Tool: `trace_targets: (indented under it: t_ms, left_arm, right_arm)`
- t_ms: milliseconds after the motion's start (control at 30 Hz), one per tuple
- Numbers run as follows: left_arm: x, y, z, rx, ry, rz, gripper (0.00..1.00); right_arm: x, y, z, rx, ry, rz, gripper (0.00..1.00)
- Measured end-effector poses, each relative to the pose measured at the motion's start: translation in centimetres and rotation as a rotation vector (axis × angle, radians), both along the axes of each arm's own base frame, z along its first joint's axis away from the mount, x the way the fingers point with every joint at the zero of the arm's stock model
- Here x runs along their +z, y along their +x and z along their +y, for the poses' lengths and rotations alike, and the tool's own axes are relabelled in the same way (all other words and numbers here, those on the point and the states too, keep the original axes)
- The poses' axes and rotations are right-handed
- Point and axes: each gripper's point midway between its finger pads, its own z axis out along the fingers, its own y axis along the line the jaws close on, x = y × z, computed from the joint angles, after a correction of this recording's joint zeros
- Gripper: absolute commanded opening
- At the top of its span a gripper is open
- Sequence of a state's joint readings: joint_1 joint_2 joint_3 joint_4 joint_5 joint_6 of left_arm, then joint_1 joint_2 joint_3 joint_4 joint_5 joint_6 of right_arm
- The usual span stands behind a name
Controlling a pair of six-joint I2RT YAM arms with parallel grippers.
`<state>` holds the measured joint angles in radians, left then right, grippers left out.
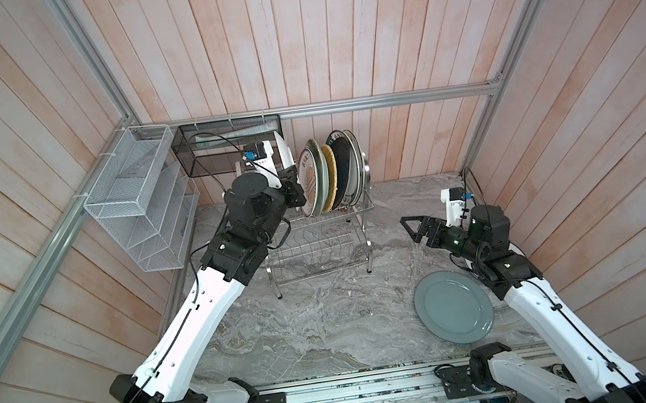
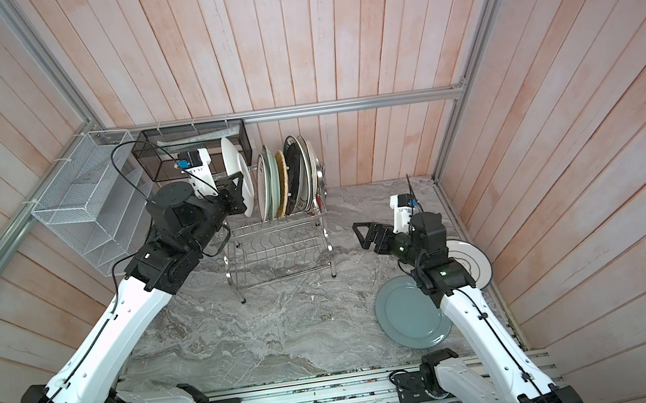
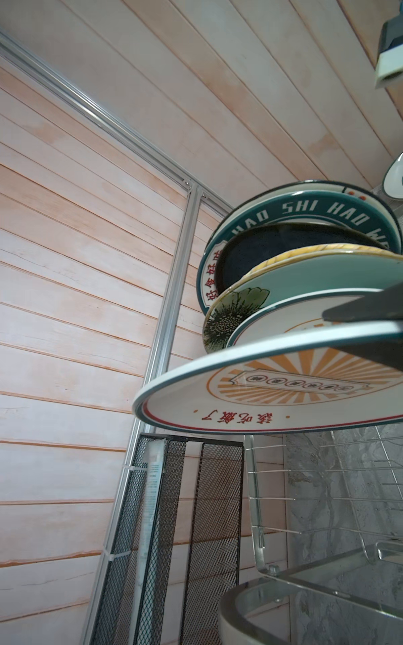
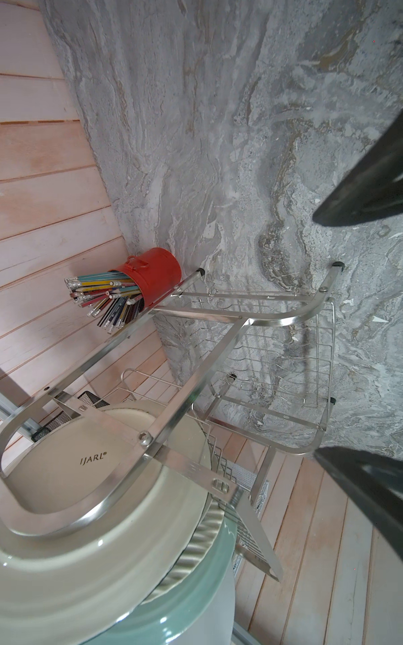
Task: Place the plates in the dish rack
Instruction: 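Swing the sunburst plate up with the left gripper and lower it into the rack slots, then open the left gripper to release the plate in the rack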
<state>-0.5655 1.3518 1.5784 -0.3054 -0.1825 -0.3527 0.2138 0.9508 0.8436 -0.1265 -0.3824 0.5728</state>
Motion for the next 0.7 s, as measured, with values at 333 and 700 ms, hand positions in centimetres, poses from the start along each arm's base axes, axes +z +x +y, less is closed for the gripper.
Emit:
trace_targets:
  t_ms: [333,700]
  left_arm:
    - [-2.6,0.9,-0.3,0.005,0.032,0.049,0.00]
    - [-3.8,1.3,-0.6,0.004,0.056,0.065,0.02]
  right_arm:
    - [-0.4,-0.3,-0.1,-0.005,-0.004,0.002,0.98]
    - [-0.7,-0.5,-0.3,-0.010,-0.006,0.005,0.98]
